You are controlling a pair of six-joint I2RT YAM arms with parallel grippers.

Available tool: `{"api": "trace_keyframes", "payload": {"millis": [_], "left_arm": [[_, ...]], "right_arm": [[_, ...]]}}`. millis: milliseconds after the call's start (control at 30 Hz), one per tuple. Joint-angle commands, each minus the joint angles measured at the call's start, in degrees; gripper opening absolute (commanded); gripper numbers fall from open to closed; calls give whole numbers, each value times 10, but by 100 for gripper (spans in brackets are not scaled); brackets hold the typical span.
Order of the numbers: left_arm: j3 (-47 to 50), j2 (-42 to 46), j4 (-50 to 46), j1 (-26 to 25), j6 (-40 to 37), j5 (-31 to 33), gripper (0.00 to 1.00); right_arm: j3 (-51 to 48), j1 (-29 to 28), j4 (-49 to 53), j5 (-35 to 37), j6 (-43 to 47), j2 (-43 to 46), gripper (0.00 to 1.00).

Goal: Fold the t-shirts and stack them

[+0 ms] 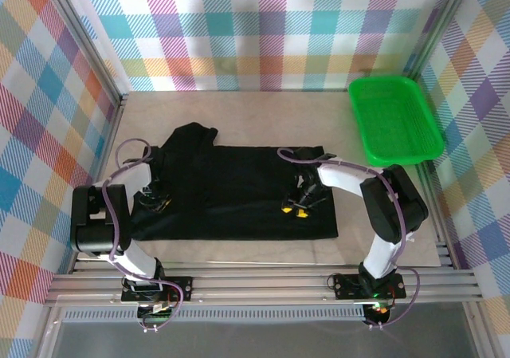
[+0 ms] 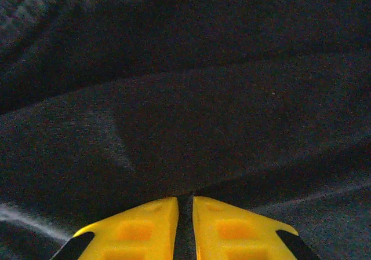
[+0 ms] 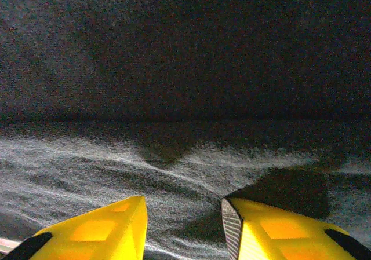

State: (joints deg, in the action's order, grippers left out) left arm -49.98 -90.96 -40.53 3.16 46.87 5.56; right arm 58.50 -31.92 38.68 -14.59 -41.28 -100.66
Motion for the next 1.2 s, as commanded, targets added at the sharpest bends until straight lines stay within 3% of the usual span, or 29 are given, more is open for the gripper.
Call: {"api": "trace_keyframes", "payload": {"millis": [0,133,267,400,467,733,833,967,1167], "left_arm": [[-6,24,-64,23,2,60,27],[-94,37,-54,8,52,71,34],[-229,-45,-18,-13,34,64,36],[-406,-180,-20,-11,-32,30,38],[-480,-237,-16,-10,-47,9,48],[-673,-409,1,-9,5,-67,54],[-711,-439,30,-14,-45,-58,52],[-785,-491,-4,-24,-170,-33,48],[-767,-501,-1,-44,-273,-18,48]], "right_arm": [[-3,-4,33,17,-8,19,43],[46,1,23,53,23,85,48],[106,53,4,38,60,80,50],[184,132,-15,-25,87,15,51],[231,154,-8,-34,106,-21,52],[395,198,40,-60,133,-143,52],[430,200,51,-66,140,-170,52],[444,204,51,-74,140,-183,53],[447,207,51,-82,139,-190,53]]}}
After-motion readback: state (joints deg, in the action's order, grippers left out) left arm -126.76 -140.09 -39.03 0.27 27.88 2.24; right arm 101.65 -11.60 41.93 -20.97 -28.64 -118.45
